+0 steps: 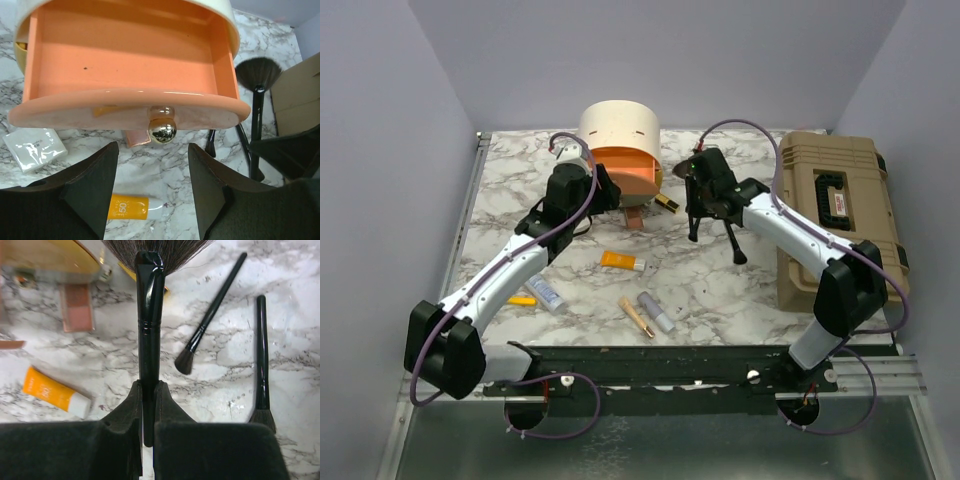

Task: Organize the makeup
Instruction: Place the makeup brush in the drawer.

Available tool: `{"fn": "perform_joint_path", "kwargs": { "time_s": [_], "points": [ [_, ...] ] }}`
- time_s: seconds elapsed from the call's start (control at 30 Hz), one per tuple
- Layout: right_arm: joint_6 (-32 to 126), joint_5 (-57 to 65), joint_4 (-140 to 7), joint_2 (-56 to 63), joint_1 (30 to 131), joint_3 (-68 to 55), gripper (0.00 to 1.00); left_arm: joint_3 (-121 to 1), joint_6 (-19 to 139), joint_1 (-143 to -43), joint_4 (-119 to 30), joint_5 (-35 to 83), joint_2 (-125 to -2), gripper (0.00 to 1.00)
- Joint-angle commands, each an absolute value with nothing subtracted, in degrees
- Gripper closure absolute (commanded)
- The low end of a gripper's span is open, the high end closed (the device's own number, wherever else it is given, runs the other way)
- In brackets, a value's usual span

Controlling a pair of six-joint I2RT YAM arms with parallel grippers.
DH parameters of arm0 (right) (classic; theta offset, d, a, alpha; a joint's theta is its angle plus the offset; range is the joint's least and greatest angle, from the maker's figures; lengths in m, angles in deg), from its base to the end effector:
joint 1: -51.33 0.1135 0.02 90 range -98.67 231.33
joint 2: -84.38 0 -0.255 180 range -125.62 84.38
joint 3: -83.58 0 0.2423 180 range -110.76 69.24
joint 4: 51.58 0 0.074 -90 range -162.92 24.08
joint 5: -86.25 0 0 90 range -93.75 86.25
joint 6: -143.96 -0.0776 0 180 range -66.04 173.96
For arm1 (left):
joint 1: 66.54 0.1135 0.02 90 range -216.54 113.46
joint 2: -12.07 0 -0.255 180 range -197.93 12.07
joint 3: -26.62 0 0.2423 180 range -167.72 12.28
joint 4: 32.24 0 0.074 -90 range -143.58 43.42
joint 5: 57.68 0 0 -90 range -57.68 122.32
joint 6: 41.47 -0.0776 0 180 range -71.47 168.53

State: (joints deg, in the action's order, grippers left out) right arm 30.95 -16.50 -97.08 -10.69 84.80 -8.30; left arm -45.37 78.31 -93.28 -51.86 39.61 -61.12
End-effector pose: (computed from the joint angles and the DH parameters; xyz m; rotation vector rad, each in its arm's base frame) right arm 0.3292 0.1971 0.2416 -0.1181 2.3988 0.1918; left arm 0.2988 -0.1395 0.2989 -0.1385 1.9635 -0.5317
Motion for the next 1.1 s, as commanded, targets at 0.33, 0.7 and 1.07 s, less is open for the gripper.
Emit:
{"fn": "perform_joint_path", "kwargs": {
  "time_s": [0.33,0.7,1.07],
  "points": [
    [37.5,-6.5,-95.6,-5.4,85.1,-12.0,1.00,-50.3,78.1,-93.3,-50.0,37.5,-64.8,0.47],
    [43.7,-6.0,-97.9,-3.1,85.1,-16.2,1.00,-49.0,79.2,-93.3,-50.1,36.9,-65.3,0.51],
    [38.0,-6.2,-95.1,-1.2,85.0,-11.6,1.00,-48.7,79.3,-93.3,-50.3,37.3,-65.2,0.56]
  ]
}}
